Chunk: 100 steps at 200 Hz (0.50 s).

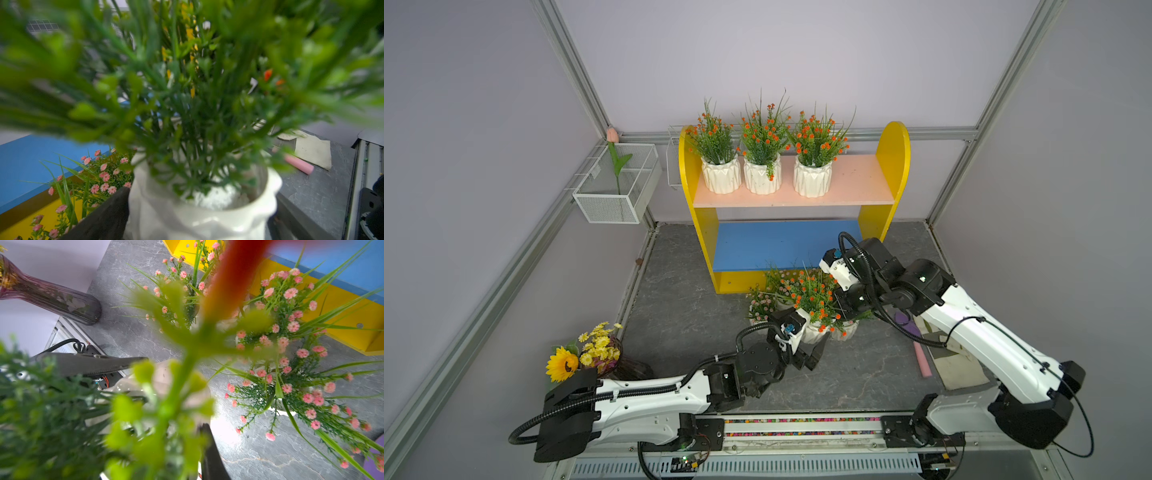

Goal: Place the baby's breath potted plants on the rack by color
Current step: Pick up the baby's breath potted plant from the center of the board.

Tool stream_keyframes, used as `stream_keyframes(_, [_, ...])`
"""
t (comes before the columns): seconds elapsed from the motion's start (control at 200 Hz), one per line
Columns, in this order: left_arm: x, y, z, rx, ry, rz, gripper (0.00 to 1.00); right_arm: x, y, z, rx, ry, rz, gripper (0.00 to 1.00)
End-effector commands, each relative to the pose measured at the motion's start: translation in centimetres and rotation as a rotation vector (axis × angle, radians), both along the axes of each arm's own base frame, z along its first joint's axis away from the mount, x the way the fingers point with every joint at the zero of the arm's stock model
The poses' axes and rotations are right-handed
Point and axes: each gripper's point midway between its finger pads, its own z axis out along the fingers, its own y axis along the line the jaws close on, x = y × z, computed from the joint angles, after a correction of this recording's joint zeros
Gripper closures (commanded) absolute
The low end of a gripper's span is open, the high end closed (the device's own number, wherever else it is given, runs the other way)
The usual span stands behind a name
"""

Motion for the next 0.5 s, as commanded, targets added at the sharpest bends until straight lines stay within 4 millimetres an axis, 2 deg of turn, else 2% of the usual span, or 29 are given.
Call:
stream_keyframes(0.0, [0.5,-0.2,1.8,-0.036,-0.028,0.037,0.00,-0.5,1.5,2.0,0.117,-0.013,0.034,0.93])
stream_keyframes(0.495, [1.0,-1.3,1.2,-0.004,-0.029,0.053,0.01,-2.0,1.3,2.8,0.179,0.011,0.046,0.93])
